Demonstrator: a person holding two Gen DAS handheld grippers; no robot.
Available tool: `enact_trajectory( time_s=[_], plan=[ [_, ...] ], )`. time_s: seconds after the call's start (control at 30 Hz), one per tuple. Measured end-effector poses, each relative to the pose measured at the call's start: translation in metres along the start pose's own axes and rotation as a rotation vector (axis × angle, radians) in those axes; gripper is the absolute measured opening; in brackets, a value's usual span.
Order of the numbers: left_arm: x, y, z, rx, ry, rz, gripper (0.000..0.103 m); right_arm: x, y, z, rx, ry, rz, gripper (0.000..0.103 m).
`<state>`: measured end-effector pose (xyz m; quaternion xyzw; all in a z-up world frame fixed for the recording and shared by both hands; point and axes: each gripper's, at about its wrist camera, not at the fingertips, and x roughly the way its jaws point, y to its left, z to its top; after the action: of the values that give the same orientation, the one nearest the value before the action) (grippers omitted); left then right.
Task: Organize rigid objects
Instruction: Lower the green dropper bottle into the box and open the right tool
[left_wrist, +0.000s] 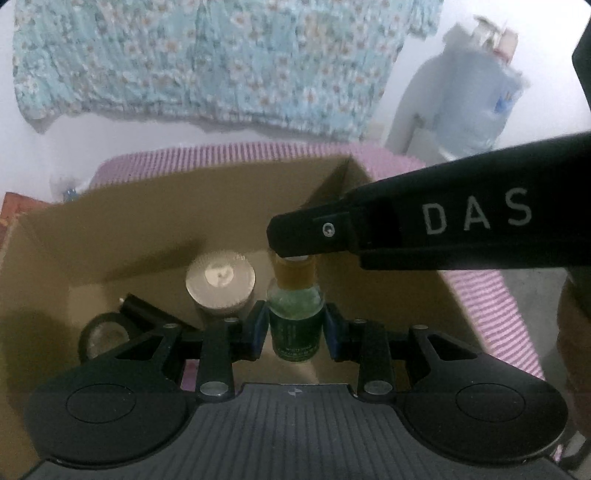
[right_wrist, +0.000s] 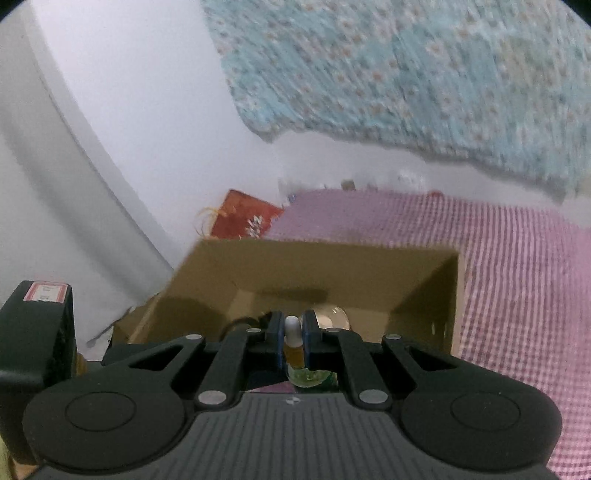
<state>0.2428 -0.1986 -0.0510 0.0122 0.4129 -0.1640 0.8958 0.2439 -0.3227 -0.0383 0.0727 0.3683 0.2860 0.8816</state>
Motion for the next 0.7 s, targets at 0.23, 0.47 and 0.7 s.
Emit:
enact_trajectory(
  time_s=[0.23,0.47,0.7],
  plan=[
    [0.018,0.005,0.0,-0.009,0.066,-0.011,0.031,0.022,-0.019,-0.006,0.018,0.058,-0.017,0.012],
    [0.014,0.001,-0.002,0.027,0.065,-0.003,0.039,0.024,-0.019,-0.008,0.012,0.108,-0.031,0.013],
    [-0.006,-0.004,0.001,0.048,0.018,0.005,0.071,0.008,-0.011,-0.011,0.028,0.082,-0.025,0.013]
  ],
)
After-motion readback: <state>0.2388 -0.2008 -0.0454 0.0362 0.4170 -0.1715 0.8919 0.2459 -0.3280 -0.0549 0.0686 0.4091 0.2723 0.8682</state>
